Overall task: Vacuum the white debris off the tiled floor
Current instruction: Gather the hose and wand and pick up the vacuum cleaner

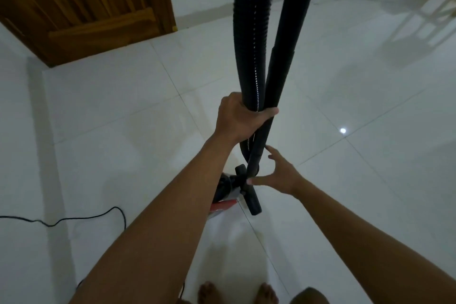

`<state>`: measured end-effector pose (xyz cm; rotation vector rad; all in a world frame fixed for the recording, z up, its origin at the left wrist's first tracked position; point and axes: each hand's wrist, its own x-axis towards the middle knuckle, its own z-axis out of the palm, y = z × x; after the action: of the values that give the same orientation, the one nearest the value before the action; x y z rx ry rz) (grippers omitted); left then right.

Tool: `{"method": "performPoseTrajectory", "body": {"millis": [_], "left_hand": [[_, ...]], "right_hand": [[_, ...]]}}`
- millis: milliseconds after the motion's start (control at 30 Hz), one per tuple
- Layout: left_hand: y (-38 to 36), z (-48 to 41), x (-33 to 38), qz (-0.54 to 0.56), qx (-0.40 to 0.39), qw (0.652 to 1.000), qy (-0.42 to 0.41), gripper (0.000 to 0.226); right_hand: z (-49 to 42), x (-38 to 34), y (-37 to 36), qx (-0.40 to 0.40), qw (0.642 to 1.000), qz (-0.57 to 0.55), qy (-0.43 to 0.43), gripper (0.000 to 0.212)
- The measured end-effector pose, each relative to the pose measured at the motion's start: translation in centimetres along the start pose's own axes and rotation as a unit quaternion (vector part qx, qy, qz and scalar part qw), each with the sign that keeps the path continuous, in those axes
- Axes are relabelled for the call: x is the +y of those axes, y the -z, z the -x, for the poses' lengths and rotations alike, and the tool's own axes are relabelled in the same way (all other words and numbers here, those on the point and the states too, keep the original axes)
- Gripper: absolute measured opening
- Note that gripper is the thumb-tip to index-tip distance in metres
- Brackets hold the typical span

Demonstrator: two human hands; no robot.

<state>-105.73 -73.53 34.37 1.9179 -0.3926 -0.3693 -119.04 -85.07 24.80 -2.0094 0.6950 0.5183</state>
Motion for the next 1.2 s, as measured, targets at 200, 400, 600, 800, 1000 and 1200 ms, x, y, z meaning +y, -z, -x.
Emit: {"method": "performPoseTrajectory", "body": {"millis": [200, 400, 600, 800, 1000, 1200], "left_hand": [[-0.1, -2.0, -2.2, -0.031, 0.011, 0.992, -0.123, 0.026], [0.9, -2.7, -4.7, -0.003, 0.014, 0.979, -0.202, 0.039], [-1.9, -1.2, -17.8, 0.014, -0.007, 0.995, -0.103, 0.057], [-6.5, 3.2, -39.6, -0.17, 0.049, 0.968, 0.179, 0.064], [-8.7, 7.5, -47.3, -0.149, 0.117, 0.96, 0.208, 0.09], [-8.3, 6.8, -47.1, -0.16, 0.127, 0.949, 0.241, 0.103]], "right_hand": [[-10.4, 3.3, -5.5, 0.137, 0.982, -0.109, 0.07, 0.088], [-15.2, 3.9, -8.1, 0.239, 0.941, -0.144, 0.189, 0.035], [-18.4, 4.2, -9.0, 0.282, 0.907, -0.14, 0.281, 0.039], [-17.8, 5.4, -9.6, 0.292, 0.89, -0.18, 0.3, 0.047], [-17.6, 5.7, -9.6, 0.271, 0.889, -0.221, 0.295, 0.053], [-18.1, 6.1, -9.6, 0.269, 0.885, -0.243, 0.292, 0.048]]}}
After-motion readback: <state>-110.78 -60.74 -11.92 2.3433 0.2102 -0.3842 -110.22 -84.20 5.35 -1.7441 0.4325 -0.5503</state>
